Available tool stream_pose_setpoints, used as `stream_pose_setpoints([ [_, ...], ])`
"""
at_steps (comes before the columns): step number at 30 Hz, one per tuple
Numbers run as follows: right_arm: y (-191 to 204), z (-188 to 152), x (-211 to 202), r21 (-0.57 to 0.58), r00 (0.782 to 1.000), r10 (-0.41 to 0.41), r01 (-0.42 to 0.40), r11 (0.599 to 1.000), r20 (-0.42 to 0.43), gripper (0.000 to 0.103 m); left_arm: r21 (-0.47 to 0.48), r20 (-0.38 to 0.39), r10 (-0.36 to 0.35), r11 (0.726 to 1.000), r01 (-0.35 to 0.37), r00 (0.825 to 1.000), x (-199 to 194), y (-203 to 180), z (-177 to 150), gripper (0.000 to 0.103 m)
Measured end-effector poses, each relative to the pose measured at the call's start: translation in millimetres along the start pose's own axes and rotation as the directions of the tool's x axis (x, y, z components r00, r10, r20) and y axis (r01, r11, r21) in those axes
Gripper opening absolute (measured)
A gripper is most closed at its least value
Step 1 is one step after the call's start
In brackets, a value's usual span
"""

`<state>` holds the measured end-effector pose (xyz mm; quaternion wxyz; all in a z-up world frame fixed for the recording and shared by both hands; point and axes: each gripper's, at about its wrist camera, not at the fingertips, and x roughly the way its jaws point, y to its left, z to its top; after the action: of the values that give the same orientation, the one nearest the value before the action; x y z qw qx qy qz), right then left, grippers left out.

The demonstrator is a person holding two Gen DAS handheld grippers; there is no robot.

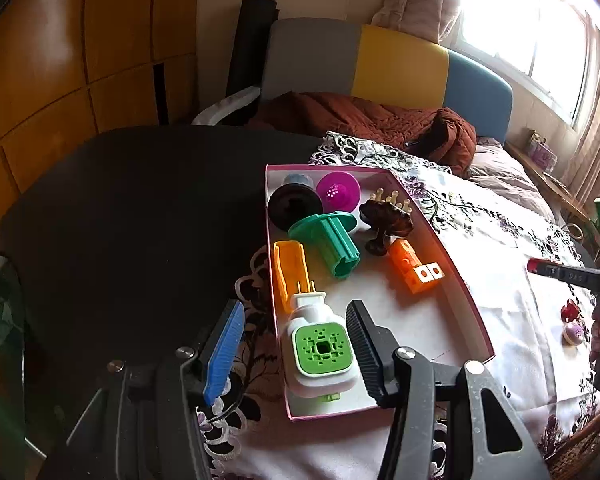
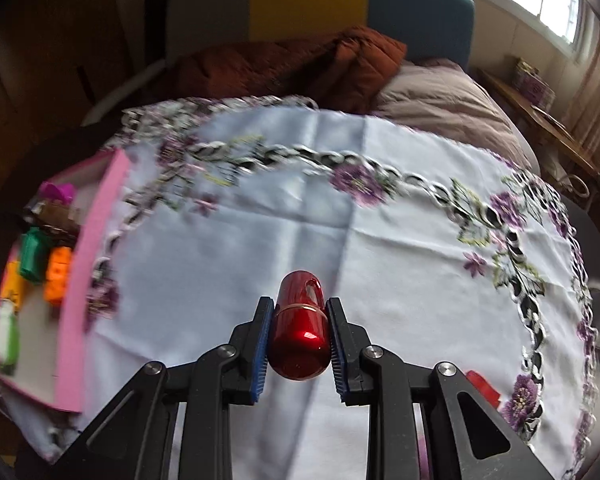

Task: Organize rigid objects
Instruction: 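Carry the red cylinder into the tray with the right tool and open it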

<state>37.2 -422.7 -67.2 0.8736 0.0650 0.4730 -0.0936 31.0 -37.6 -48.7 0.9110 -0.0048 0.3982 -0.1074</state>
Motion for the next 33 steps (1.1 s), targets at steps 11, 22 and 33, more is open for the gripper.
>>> stream_pose_setpoints([
  [11,125,9,-47,-0.168,0.969,0.23,-0.213,0.963,0.09,0.026,-0.02,0.007,0.0,1.0,0.0,1.0,-2,8,-1,0.054],
  [22,201,-13,-36,-0.251,0.939,0.344,-0.332,0.909,0.004,0.026,-0.043,-0.001,0.004,0.999,-0.004,1.0,-1,16,-4,0.054],
  [33,249,-20,-7,-0.232,0.929,0.366,-0.367,0.901,-0.049,0.026,-0.088,-0.005,0.037,0.995,-0.037,0.999,1,34,-4,0.054],
])
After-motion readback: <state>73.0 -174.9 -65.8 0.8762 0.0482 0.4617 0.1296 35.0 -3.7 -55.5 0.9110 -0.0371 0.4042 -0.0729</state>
